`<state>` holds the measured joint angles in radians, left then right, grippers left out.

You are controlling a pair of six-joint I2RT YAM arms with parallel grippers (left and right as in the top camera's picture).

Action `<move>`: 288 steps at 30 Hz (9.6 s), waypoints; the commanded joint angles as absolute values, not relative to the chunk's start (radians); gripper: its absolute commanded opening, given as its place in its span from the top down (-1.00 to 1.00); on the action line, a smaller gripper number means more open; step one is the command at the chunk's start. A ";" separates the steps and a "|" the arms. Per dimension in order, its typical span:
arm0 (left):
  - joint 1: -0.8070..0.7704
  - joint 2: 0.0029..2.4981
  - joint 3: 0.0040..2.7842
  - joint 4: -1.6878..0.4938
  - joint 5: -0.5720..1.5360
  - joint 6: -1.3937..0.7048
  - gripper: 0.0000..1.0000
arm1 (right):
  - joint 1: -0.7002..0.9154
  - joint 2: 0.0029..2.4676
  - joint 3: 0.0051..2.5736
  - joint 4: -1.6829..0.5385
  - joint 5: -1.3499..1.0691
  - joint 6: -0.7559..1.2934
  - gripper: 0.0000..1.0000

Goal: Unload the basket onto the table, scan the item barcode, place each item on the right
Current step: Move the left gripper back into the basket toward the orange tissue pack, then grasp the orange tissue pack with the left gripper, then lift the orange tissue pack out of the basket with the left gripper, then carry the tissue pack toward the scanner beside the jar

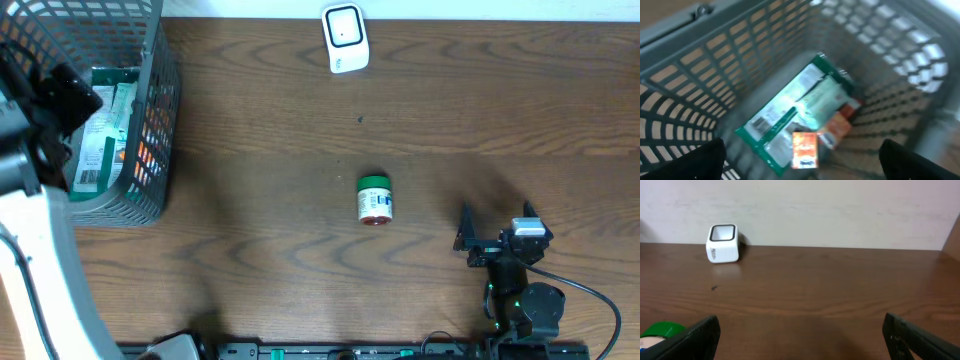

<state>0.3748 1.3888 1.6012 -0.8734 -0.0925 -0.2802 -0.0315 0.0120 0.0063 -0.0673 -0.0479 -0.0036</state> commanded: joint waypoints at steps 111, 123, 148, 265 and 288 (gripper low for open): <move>0.408 1.810 1.247 -0.682 0.105 -0.306 -0.50 | -0.018 0.007 0.006 -0.072 -0.042 0.003 -0.98; 0.408 1.811 1.185 -0.596 0.105 -0.312 -0.50 | -0.018 0.007 0.006 -0.072 -0.042 0.003 -0.98; 0.408 1.811 1.167 -0.584 0.105 -0.311 -0.50 | -0.018 0.007 0.006 -0.072 -0.042 0.003 -0.99; -0.616 1.851 1.297 -0.640 -0.094 -0.581 0.84 | -0.018 0.007 0.005 -0.072 -0.042 0.003 -0.98; -0.728 1.876 1.297 -0.619 -0.197 -0.596 -0.09 | -0.018 0.007 0.005 -0.072 -0.042 0.003 -0.98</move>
<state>-0.7292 1.8648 1.2980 -0.6201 -0.1802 -0.5922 -0.0311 0.0120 0.0063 -0.0673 -0.0483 -0.0036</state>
